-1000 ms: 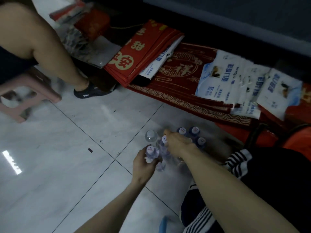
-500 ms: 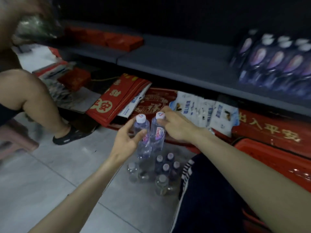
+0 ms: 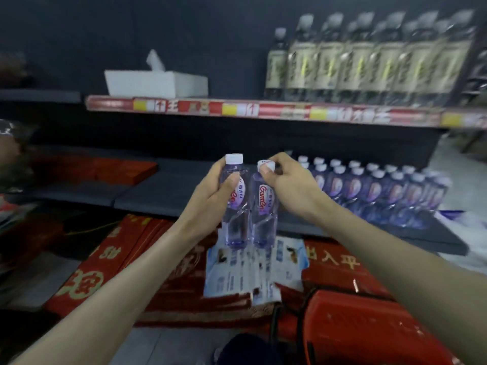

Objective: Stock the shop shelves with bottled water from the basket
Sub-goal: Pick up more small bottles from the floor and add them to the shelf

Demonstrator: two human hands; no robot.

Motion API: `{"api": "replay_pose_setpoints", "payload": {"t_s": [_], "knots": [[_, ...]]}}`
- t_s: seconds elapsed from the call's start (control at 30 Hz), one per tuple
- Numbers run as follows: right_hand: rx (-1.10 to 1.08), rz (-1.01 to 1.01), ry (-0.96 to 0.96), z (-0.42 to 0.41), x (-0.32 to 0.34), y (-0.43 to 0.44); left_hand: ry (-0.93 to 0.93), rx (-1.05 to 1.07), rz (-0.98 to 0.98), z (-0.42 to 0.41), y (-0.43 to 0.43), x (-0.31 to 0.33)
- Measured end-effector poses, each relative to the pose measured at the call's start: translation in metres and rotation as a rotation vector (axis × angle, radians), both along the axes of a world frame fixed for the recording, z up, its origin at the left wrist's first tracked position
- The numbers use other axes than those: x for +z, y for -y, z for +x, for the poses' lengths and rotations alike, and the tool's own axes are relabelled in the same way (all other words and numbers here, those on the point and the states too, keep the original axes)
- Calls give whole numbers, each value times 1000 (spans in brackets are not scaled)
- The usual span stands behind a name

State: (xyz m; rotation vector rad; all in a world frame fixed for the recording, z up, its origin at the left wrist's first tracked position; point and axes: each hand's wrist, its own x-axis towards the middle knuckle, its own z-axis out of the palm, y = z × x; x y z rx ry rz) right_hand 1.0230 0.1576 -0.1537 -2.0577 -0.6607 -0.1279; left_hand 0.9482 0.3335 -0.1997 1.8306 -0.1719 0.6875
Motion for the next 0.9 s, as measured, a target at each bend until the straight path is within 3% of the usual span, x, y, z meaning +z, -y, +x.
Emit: {"api": "replay_pose_setpoints", "payload": {"t_s": [0.13,0.53,0.73,0.9], "knots": [[-129,67,30,11,58,32,82,-68,45,34,25,56],[-209,172,191,67,211,67,279,-163,128,138,58,191],[-237,218,192,96,246,64,262,-80,23,177,53,232],[-239,183,188,110,234,67,219,-131,-2,180,67,227]]}}
